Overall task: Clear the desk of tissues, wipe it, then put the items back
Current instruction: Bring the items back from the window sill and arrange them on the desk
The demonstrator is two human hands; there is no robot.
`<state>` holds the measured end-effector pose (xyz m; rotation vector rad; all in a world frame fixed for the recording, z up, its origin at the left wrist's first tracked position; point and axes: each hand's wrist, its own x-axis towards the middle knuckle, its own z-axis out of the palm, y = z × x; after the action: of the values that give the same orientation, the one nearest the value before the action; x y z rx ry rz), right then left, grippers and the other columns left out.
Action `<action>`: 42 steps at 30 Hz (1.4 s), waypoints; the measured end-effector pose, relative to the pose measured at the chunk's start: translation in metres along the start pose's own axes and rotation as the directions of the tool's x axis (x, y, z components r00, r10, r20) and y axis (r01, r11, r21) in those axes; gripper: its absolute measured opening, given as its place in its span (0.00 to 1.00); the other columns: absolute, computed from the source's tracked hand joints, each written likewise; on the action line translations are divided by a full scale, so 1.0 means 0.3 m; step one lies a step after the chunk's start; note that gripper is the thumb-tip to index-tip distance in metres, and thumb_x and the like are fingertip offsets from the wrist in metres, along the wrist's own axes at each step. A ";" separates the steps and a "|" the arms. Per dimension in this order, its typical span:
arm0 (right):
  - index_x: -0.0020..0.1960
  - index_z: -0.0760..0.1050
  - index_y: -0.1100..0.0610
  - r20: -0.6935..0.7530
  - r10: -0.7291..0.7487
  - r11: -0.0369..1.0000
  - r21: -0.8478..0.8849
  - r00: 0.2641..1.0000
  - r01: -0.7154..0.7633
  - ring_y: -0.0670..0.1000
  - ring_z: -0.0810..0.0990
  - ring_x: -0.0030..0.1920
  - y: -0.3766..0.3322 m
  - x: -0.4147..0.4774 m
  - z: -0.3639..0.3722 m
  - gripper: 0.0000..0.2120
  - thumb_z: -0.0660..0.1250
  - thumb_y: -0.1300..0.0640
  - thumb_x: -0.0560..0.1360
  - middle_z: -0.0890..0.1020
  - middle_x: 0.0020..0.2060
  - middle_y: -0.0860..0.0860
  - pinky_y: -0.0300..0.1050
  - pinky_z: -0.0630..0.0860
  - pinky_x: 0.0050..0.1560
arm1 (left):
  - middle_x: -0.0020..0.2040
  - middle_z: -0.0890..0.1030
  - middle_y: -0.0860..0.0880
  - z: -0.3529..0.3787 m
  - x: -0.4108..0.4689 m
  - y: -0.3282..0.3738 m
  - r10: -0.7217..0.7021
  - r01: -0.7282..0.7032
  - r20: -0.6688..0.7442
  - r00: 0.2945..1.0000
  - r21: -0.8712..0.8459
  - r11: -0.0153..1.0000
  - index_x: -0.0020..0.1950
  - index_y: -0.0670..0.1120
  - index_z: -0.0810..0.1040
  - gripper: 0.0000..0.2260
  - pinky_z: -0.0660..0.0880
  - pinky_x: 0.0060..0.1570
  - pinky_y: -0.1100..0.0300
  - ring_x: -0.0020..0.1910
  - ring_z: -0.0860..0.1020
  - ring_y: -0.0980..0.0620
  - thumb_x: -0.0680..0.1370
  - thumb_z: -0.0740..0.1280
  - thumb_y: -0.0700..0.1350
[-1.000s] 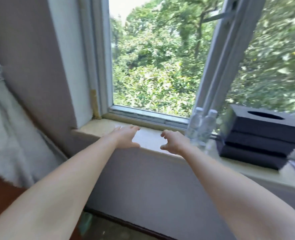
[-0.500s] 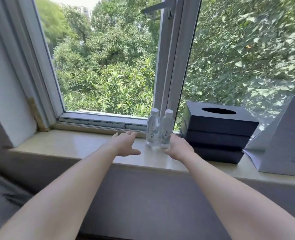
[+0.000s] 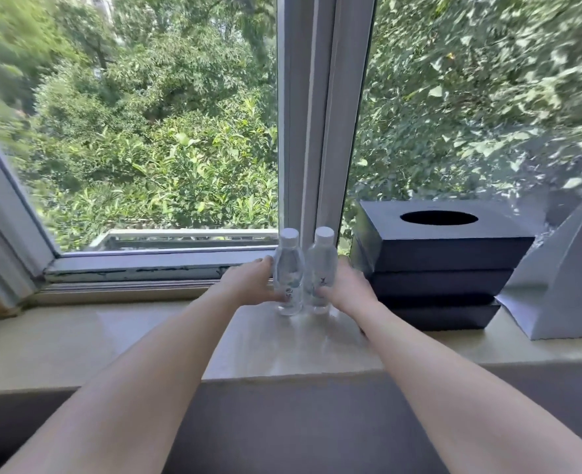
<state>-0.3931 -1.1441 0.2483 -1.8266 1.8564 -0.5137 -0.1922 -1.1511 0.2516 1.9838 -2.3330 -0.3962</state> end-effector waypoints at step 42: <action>0.57 0.75 0.52 0.364 -0.685 0.707 0.543 0.631 0.454 0.52 0.83 0.51 -0.421 -0.741 0.342 0.32 0.80 0.49 0.55 0.83 0.50 0.50 0.57 0.79 0.55 | 0.47 0.85 0.54 0.086 -1.346 -0.158 -0.735 0.380 -0.232 0.638 -0.735 0.562 0.48 0.52 0.82 0.21 0.78 0.56 0.55 0.49 0.83 0.53 0.57 0.81 0.53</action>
<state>-0.2324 -0.9204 0.2547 -1.9781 0.6691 -0.4725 -0.0817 -0.7594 0.2661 2.0698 -0.9477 -0.4947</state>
